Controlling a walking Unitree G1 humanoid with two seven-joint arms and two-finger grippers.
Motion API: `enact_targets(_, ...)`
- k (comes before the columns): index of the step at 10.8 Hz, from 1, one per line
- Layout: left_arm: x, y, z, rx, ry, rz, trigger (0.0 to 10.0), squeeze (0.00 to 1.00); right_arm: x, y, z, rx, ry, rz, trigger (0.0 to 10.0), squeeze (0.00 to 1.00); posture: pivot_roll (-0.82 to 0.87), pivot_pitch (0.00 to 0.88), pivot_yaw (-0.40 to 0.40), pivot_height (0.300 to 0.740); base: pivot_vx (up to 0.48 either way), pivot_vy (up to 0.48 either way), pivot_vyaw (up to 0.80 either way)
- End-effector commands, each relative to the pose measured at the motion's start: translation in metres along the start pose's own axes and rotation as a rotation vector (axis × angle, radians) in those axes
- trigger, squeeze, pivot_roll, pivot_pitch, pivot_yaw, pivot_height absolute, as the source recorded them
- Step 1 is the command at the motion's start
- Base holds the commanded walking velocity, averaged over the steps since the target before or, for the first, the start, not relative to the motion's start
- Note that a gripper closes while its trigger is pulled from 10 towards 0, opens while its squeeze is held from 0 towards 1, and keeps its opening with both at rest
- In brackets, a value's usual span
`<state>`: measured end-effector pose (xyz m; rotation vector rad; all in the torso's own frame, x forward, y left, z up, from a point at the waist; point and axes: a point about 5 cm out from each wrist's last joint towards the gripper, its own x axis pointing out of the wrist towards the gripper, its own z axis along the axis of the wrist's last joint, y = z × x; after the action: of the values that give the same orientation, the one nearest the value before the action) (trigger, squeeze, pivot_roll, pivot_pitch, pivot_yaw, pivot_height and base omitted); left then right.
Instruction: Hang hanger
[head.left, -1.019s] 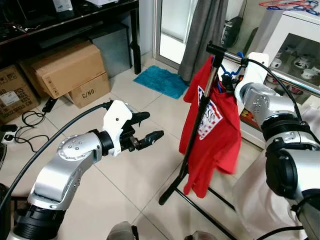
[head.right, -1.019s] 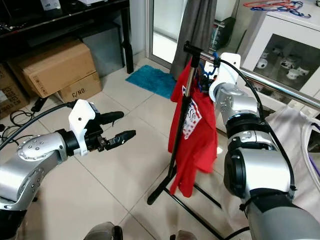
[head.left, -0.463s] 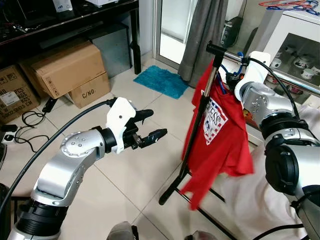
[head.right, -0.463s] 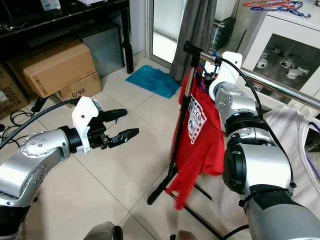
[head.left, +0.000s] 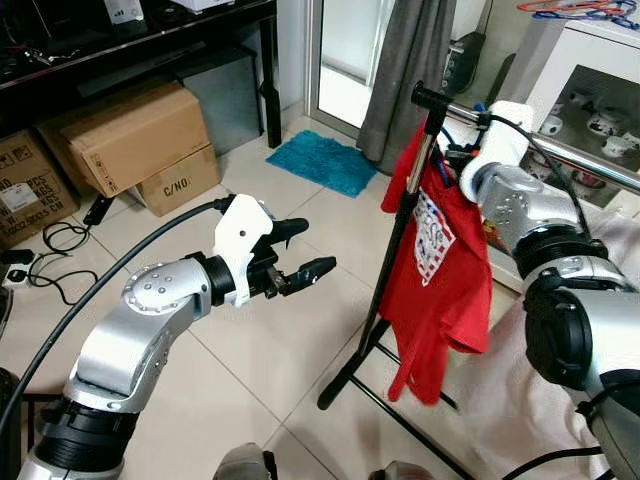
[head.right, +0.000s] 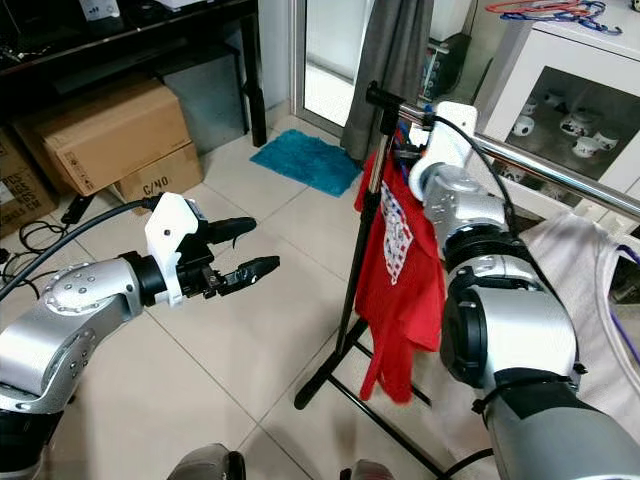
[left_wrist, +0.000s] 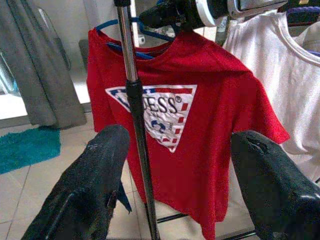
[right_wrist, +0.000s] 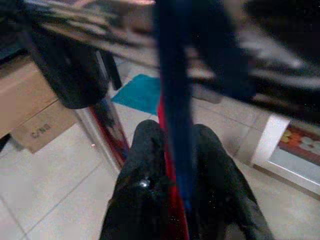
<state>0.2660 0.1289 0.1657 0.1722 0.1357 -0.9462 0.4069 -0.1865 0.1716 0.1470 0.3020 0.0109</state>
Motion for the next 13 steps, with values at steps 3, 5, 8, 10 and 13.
enact_targets(3,0.003,0.004,0.003,0.008,-0.012,0.007,10.0,0.0,-0.002,-0.005,-0.004,0.001,0.019,0.027,1.4,0.0,-0.02,0.0,-0.008,0.74,0.0,0.0,0.0)
enact_targets(5,0.004,0.004,0.003,0.007,-0.013,0.003,10.0,0.0,-0.003,-0.008,-0.005,0.006,0.023,0.029,10.0,0.0,-0.02,0.0,-0.007,0.74,0.0,0.0,0.0)
enact_targets(8,0.006,0.004,0.002,0.009,-0.012,-0.004,10.0,0.0,-0.003,-0.01,-0.003,-0.003,0.017,0.016,10.0,1.0,-0.02,0.0,-0.001,0.74,0.0,0.0,0.0)
enact_targets(10,0.007,0.004,0.002,0.013,-0.015,-0.003,10.0,0.0,-0.004,-0.013,0.001,-0.099,0.0,0.025,10.0,1.0,-0.02,0.0,-0.005,0.74,0.0,0.0,0.0)
enact_targets(13,0.007,0.003,0.002,0.015,-0.02,-0.004,10.0,0.0,-0.009,-0.014,-0.005,-0.265,-0.04,0.151,10.0,0.0,-0.03,0.0,-0.008,0.74,0.0,0.0,0.0)
